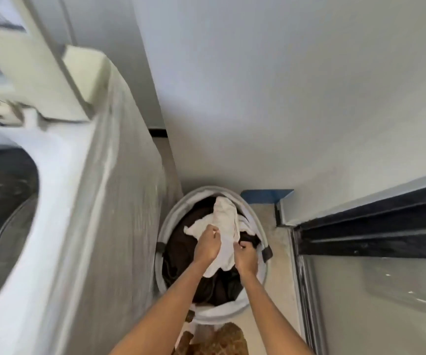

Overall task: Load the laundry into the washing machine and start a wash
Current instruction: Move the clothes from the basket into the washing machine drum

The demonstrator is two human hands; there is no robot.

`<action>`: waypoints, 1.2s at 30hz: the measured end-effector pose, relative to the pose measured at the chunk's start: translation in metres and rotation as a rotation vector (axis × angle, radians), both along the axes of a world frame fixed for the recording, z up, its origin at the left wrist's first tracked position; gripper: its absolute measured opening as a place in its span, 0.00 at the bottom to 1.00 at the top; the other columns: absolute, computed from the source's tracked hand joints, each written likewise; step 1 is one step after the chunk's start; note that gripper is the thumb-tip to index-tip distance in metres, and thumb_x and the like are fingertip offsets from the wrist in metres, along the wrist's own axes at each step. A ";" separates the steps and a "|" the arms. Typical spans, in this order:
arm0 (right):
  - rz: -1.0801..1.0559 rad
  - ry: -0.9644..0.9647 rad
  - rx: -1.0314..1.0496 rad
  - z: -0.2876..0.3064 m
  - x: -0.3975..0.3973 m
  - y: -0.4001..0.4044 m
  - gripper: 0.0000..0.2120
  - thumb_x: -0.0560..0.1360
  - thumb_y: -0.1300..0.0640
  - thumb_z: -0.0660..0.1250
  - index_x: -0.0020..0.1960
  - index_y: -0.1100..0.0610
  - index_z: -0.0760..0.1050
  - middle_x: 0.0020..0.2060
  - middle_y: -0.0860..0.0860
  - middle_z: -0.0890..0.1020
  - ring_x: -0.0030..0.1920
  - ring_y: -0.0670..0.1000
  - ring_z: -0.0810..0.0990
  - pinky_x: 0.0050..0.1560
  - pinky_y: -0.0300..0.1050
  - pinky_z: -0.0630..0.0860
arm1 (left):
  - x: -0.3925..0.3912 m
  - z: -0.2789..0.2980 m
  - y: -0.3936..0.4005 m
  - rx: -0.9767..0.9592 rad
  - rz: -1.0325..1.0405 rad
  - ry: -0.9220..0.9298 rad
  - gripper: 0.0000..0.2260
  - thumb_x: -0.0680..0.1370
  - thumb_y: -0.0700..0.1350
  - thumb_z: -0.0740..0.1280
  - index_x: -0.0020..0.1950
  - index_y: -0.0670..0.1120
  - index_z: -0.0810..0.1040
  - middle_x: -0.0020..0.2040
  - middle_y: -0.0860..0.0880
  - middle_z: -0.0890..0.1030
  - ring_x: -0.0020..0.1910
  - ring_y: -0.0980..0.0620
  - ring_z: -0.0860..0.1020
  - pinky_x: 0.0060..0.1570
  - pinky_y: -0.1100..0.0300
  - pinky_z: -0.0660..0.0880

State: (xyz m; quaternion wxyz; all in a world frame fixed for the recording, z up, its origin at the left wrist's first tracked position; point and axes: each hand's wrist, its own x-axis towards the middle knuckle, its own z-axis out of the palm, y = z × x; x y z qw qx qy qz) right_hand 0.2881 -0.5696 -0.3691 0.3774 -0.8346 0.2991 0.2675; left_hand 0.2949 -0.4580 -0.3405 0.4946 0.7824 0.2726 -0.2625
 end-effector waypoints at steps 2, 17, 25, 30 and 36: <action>-0.073 0.030 -0.001 -0.036 0.006 0.000 0.30 0.75 0.42 0.65 0.68 0.61 0.68 0.65 0.60 0.72 0.65 0.60 0.71 0.60 0.50 0.70 | 0.005 -0.031 0.008 0.004 0.035 0.012 0.11 0.82 0.44 0.53 0.61 0.43 0.70 0.57 0.43 0.77 0.57 0.43 0.76 0.54 0.52 0.71; -0.530 -0.295 1.045 0.128 0.020 -0.002 0.14 0.74 0.62 0.57 0.33 0.52 0.75 0.34 0.50 0.80 0.38 0.49 0.79 0.38 0.42 0.74 | -0.003 0.058 0.035 0.056 0.145 -0.270 0.25 0.77 0.46 0.64 0.73 0.46 0.62 0.71 0.47 0.66 0.70 0.47 0.67 0.65 0.53 0.67; -0.254 -0.464 1.072 0.342 0.031 0.001 0.10 0.66 0.62 0.60 0.30 0.53 0.76 0.29 0.51 0.79 0.32 0.49 0.78 0.35 0.38 0.74 | 0.019 0.231 0.070 -0.155 -0.319 -0.451 0.22 0.78 0.39 0.64 0.71 0.45 0.64 0.57 0.46 0.76 0.59 0.45 0.75 0.55 0.61 0.69; 0.008 -0.620 0.935 0.450 0.029 0.002 0.07 0.56 0.56 0.68 0.31 0.49 0.72 0.27 0.46 0.71 0.29 0.45 0.70 0.33 0.39 0.67 | 0.040 0.346 0.099 0.109 -0.912 -0.248 0.18 0.75 0.37 0.58 0.64 0.36 0.72 0.61 0.39 0.75 0.57 0.47 0.72 0.54 0.57 0.68; 0.212 -0.762 0.876 0.546 0.017 0.020 0.09 0.54 0.57 0.62 0.28 0.51 0.62 0.27 0.48 0.62 0.30 0.48 0.61 0.33 0.46 0.58 | 0.044 0.455 0.107 -0.228 -0.524 -0.619 0.27 0.74 0.25 0.55 0.72 0.40 0.65 0.70 0.37 0.68 0.58 0.48 0.69 0.49 0.64 0.71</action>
